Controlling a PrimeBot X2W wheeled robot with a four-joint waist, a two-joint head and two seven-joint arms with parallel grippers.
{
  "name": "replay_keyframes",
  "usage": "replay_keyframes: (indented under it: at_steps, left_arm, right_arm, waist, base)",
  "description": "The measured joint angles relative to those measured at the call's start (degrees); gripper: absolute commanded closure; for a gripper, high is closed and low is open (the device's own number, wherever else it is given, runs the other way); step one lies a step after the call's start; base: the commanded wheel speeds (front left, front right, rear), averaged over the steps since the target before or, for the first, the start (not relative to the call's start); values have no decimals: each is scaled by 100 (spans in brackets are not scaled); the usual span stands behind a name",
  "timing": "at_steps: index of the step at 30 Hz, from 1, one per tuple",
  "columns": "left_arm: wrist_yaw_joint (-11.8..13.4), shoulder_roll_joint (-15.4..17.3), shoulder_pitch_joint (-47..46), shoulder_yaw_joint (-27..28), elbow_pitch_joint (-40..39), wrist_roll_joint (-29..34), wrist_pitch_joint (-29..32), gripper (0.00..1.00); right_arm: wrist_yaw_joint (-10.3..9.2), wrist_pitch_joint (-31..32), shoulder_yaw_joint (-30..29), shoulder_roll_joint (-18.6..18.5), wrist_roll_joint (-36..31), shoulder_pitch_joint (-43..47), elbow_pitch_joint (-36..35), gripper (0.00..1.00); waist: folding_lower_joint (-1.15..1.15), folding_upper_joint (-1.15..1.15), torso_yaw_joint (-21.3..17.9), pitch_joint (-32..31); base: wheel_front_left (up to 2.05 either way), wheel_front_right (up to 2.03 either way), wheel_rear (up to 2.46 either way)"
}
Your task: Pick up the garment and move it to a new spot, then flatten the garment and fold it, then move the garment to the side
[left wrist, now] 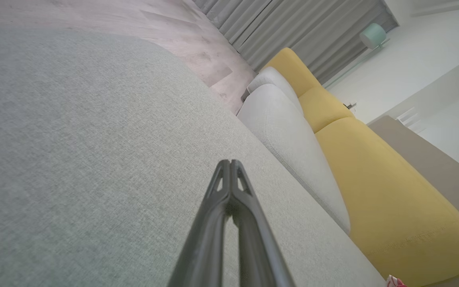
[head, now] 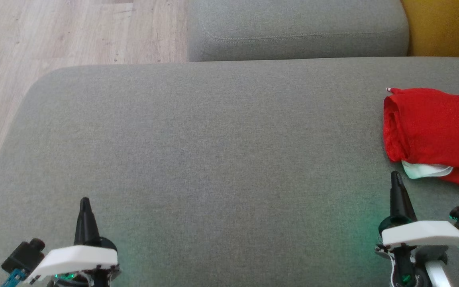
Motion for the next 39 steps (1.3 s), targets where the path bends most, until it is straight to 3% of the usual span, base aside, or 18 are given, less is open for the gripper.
replay_keyframes:
  at_steps: [39]
  left_arm:
    - [-45, -3, -62, 264, -131, -2288, 651, 100]
  right_arm:
    - [0, 614, -402, -8, 2401, -37, -55, 100]
  waist:
    - [0, 0, -59, -20]
  base:
    - [0, 0, 0]
